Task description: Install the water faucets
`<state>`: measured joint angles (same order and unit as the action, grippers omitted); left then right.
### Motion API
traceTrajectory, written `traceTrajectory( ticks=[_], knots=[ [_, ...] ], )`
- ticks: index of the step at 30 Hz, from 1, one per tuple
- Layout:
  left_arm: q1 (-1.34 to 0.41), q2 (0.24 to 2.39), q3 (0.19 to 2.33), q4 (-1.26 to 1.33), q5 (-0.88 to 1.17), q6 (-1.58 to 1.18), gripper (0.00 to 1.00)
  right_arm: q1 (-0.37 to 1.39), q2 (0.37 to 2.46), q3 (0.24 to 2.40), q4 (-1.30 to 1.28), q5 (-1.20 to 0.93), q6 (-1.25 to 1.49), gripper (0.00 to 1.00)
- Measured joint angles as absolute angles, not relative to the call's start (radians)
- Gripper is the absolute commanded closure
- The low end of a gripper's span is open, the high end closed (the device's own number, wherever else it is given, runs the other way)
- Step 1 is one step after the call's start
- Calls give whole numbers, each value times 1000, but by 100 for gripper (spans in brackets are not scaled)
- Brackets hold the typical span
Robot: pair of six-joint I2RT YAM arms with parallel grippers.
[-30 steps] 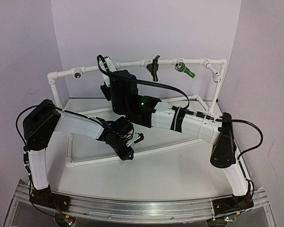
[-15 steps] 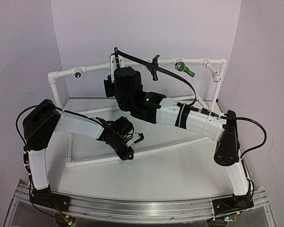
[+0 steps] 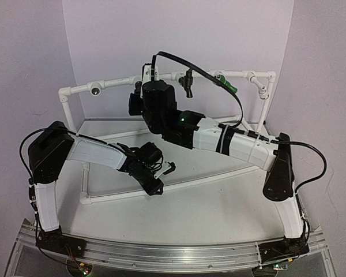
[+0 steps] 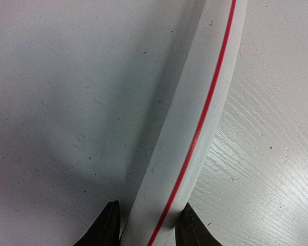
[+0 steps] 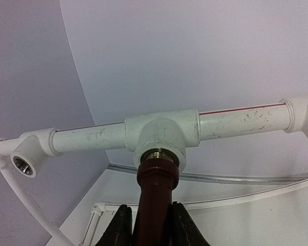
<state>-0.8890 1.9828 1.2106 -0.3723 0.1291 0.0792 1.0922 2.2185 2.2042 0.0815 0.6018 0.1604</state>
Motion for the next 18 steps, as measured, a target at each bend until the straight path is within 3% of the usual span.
traceTrajectory(
  ticks=[18],
  knots=[
    [-889, 1984, 1211, -367, 129, 79, 100, 1077, 2202, 2138, 174, 557, 396, 100]
  ],
)
